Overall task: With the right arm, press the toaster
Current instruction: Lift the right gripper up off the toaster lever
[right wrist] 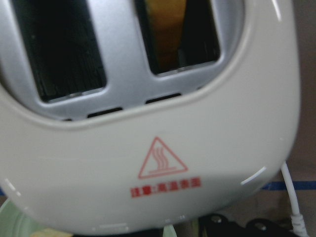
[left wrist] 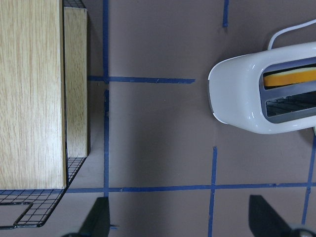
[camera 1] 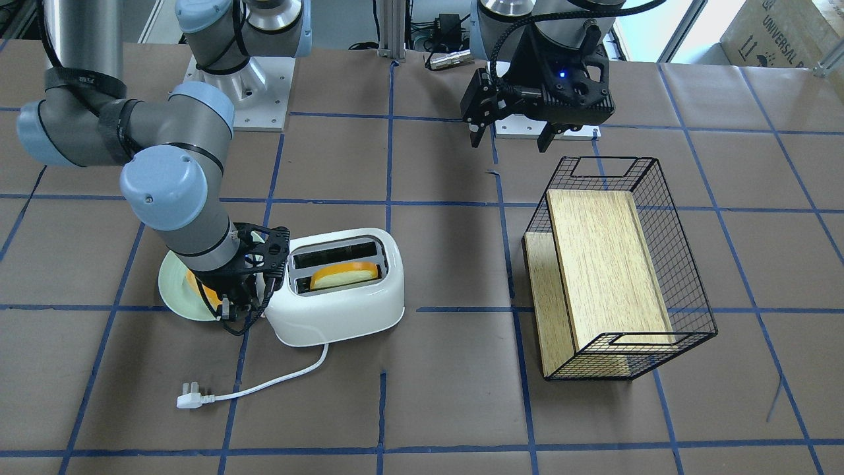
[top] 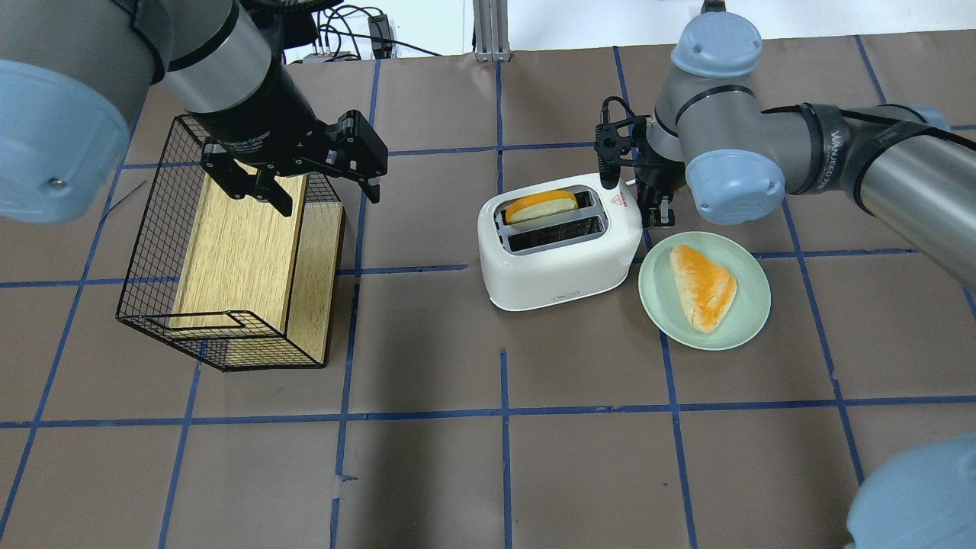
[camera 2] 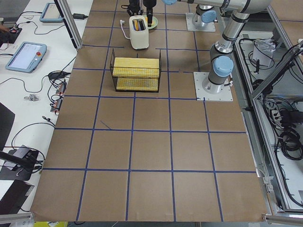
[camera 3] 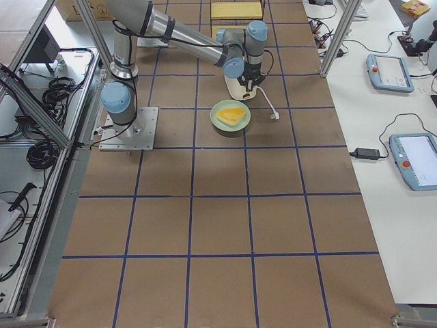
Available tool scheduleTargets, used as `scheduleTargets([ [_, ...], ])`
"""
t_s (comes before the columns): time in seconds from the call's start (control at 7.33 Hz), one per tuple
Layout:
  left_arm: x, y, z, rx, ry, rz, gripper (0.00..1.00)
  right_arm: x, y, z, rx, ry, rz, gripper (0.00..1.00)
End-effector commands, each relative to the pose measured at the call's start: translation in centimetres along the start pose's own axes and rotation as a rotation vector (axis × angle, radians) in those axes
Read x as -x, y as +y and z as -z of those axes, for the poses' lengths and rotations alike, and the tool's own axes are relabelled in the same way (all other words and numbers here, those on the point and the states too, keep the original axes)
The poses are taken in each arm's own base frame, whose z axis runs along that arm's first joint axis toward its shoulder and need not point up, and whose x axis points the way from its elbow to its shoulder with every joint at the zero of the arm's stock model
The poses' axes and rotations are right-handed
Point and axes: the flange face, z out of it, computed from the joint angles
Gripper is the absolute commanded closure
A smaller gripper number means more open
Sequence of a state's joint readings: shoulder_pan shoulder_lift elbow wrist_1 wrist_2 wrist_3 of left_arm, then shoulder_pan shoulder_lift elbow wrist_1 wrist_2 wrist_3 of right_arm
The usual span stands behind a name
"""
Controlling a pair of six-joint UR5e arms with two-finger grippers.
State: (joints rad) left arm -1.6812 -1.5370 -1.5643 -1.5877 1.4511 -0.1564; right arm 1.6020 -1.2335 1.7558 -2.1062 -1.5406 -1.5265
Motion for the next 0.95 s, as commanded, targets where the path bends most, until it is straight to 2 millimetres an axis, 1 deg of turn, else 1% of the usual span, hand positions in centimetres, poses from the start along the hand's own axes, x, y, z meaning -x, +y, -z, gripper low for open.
scheduleTargets([
  [0.0,0.0,0.0,0.0,0.000,0.000,0.000,0.00,-0.1,0.0,-0.1,0.001,-0.001,-0.007,0.69],
  [0.14,0.0,0.0,0.1,-0.001,0.000,0.000,0.00,-0.2,0.1,0.2,0.005,0.004,-0.011,0.68],
  [0.27,0.0,0.0,0.0,0.000,0.000,0.000,0.00,-0.3,0.0,1.4,0.000,0.027,-0.015,0.66],
  [0.41,0.0,0.0,0.0,0.000,0.000,0.000,0.00,-0.3,0.3,3.2,0.000,0.047,-0.021,0.57],
  [0.55,0.0,0.0,0.0,0.000,0.000,0.000,0.00,0.5,-0.1,6.0,0.000,0.041,-0.016,0.57],
  [0.68,0.0,0.0,0.0,0.000,0.000,0.000,0.00,0.7,-0.2,9.2,0.003,0.024,-0.021,0.57],
  [0.82,0.0,0.0,0.0,0.000,0.000,0.000,0.00,1.0,-0.3,12.9,0.006,-0.006,-0.028,0.57],
])
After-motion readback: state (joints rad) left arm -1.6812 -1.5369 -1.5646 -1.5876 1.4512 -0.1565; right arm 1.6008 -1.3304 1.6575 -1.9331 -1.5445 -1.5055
